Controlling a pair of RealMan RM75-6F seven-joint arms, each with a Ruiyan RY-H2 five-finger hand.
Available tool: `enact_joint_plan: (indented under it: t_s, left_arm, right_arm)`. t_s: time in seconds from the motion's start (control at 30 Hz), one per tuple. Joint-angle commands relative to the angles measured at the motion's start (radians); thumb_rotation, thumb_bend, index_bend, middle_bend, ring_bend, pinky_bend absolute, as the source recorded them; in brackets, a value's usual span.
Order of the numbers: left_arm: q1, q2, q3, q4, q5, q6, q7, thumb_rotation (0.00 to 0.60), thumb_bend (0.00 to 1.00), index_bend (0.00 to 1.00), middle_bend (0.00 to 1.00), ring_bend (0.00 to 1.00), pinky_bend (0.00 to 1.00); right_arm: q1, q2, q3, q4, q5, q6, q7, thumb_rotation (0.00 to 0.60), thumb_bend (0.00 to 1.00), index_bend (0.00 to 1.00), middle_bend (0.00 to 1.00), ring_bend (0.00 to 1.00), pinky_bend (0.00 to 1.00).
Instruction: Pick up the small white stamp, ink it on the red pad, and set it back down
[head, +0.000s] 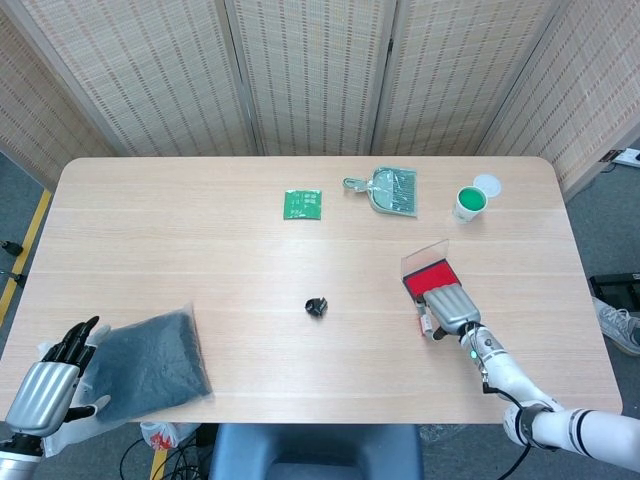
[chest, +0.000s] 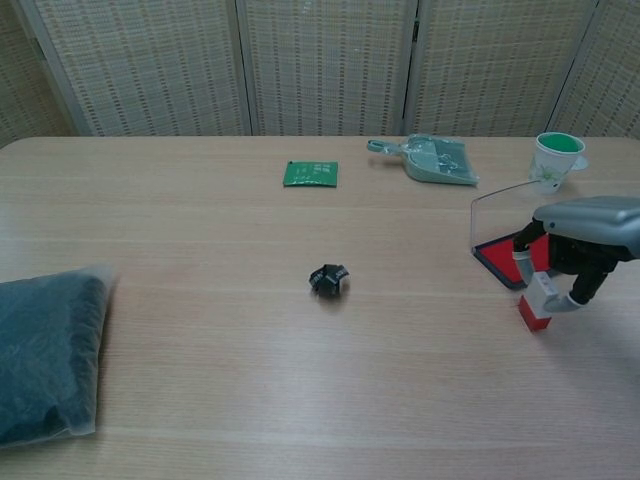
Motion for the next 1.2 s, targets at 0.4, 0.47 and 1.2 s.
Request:
enact_joint_plan:
  t_s: [0.4, 0.47, 1.2]
  left_arm:
    - [-0.002, -0.001, -0.002, 0.0, -0.005, -0.004, 0.004, 0.6, 0.07, 0.05, 0.0, 0.03, 0.27]
    - [-0.002, -0.001, -0.001, 0.001, -0.004, -0.004, 0.006, 0.6, 0.07, 0.05, 0.0, 0.03, 0.27]
    - [-0.004, -0.004, -0.002, 0.004, -0.006, -0.006, 0.01, 0.6, 0.07, 0.05, 0.0, 0.03, 0.27]
  right_arm:
    - [0.004, -0.001, -0.004, 0.004, 0.021, -0.017, -0.03, 0.6, 0.3, 0.68, 0.9, 0.85, 0.85]
    - [0.005, 0.003, -0.004, 0.001, 0.023, -0.02, -0.033, 0.6, 0.29, 0.6, 0.87, 0.84, 0.85]
    - [0.02, 0.083, -0.028, -0.116, 0.101, 0.003, -0.121, 0.6, 0.2, 0.04, 0.57, 0.59, 0.64]
